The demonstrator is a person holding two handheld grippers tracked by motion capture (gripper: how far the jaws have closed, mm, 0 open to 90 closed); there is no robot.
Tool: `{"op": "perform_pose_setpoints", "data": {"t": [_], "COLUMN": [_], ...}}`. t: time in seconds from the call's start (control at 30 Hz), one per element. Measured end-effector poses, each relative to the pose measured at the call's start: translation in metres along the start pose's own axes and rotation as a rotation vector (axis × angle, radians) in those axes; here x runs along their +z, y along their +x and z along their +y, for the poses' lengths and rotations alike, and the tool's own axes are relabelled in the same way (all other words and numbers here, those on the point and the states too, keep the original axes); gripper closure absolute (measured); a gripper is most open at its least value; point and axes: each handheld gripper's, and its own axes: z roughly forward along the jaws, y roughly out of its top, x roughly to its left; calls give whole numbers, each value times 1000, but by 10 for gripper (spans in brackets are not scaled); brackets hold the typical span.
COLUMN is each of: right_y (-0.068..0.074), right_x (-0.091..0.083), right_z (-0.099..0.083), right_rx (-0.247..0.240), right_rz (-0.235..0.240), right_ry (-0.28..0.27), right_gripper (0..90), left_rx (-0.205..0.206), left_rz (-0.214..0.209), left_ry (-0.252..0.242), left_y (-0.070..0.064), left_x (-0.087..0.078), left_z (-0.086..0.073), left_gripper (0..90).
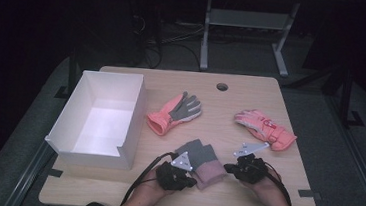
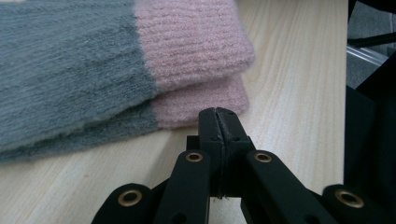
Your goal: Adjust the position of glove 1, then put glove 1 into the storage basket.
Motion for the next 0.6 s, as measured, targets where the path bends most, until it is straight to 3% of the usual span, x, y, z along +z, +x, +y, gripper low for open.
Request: {"op": "perform_pose_setpoints", "data": {"t": [0.47, 0.6], "right_y": [9, 4], "right_x": [0, -3], "right_z": [3, 2], "right_rx": [-36, -31], "right_rz": [79, 62], "right_ry": [-1, -17], "right_gripper": [899, 899], "left_rx": [-11, -46], "left_rz": [3, 19], "left_ry": [-3, -13], "left_y": [3, 9], "left_x": [-2, -11], "left_z": [-2, -6], "left_gripper": [888, 888]}}
